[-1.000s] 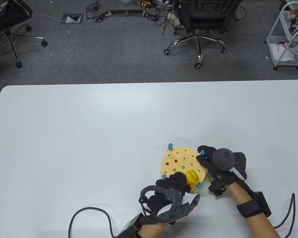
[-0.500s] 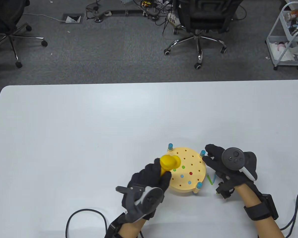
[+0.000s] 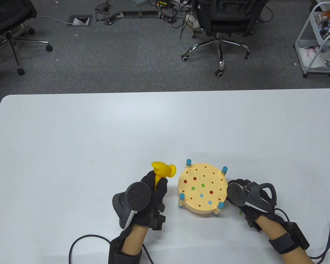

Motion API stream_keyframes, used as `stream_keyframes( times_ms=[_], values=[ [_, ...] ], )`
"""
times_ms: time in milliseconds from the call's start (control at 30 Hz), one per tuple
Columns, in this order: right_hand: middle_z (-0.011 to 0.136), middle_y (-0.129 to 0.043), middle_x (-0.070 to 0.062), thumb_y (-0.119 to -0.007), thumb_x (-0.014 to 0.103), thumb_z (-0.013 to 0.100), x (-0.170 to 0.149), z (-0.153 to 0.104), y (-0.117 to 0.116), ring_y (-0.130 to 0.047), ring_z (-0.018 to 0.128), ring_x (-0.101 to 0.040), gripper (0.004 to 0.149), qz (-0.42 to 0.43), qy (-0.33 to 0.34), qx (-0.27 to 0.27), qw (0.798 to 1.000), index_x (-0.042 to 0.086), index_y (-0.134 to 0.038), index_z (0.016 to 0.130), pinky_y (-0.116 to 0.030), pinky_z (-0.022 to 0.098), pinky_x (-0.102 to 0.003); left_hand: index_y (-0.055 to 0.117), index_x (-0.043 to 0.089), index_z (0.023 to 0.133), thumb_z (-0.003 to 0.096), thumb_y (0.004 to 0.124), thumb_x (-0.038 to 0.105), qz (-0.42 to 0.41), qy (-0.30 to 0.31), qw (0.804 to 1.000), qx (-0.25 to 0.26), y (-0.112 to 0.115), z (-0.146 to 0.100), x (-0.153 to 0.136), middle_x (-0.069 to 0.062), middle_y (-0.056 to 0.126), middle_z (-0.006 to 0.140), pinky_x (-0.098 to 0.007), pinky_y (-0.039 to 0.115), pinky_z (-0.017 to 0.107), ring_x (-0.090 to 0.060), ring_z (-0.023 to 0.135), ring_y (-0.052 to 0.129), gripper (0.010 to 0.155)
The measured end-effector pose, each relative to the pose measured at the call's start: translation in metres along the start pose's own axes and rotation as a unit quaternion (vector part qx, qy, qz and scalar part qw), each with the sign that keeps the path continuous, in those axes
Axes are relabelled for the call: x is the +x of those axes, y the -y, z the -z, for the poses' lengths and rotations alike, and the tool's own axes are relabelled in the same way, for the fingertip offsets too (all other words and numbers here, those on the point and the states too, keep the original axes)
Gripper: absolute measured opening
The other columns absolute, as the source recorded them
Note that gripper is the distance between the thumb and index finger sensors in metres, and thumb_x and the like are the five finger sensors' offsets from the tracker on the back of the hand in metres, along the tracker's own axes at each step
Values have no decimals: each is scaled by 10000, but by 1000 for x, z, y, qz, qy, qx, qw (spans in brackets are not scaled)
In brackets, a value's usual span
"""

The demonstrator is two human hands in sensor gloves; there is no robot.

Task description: Hammer toy nails into tap bench

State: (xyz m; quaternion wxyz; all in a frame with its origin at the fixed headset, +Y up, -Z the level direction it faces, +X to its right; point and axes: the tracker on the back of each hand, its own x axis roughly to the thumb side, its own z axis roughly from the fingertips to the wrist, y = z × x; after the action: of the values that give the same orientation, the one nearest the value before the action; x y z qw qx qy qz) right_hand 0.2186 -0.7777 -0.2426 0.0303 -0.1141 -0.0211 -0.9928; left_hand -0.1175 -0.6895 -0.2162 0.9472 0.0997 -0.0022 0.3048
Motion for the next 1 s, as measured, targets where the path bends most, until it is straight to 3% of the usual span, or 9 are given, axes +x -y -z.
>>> stream_keyframes(
  times_ms=[367,667,833,900,1000],
  values=[
    [648,-937,-33,-818,399,373,4,-1,2,-986,357,-97,502,-22,-21,21,999,198,-795,833,-871,335,-323,812,140,837,375,681,563,3,-4,1000,-8,2,0,-1,-127,1015,479,-332,822,99,-234,163,1035,640],
    [656,-916,-96,-798,346,382,9,-2,-4,-930,305,-60,574,-34,-16,14,999,86,-739,891,-872,324,-321,812,138,837,375,681,563,-3,-13,1000,-11,2,-1,-4,-127,1015,478,-332,823,99,-233,162,1035,642],
    [661,-892,-118,-745,338,404,-11,4,-6,-906,319,-76,588,72,-12,33,997,58,-720,920,-856,361,-347,812,137,837,375,681,563,-9,-11,1000,-15,3,0,-5,-129,1015,477,-332,823,99,-234,163,1035,642],
    [666,-880,-126,-727,331,415,-25,8,-5,-894,329,-87,534,133,-21,41,990,104,-767,897,-843,376,-360,812,138,837,375,681,563,-9,-10,1000,-18,3,0,-5,-128,1015,478,-331,823,98,-234,163,1035,641],
    [647,-882,-101,-698,347,425,-42,8,4,-886,324,-85,452,189,-50,8,981,175,-810,828,-835,379,-358,813,137,836,375,681,563,-11,-7,1000,-19,3,1,-4,-129,1015,477,-332,823,98,-235,162,1035,642]
  ],
)
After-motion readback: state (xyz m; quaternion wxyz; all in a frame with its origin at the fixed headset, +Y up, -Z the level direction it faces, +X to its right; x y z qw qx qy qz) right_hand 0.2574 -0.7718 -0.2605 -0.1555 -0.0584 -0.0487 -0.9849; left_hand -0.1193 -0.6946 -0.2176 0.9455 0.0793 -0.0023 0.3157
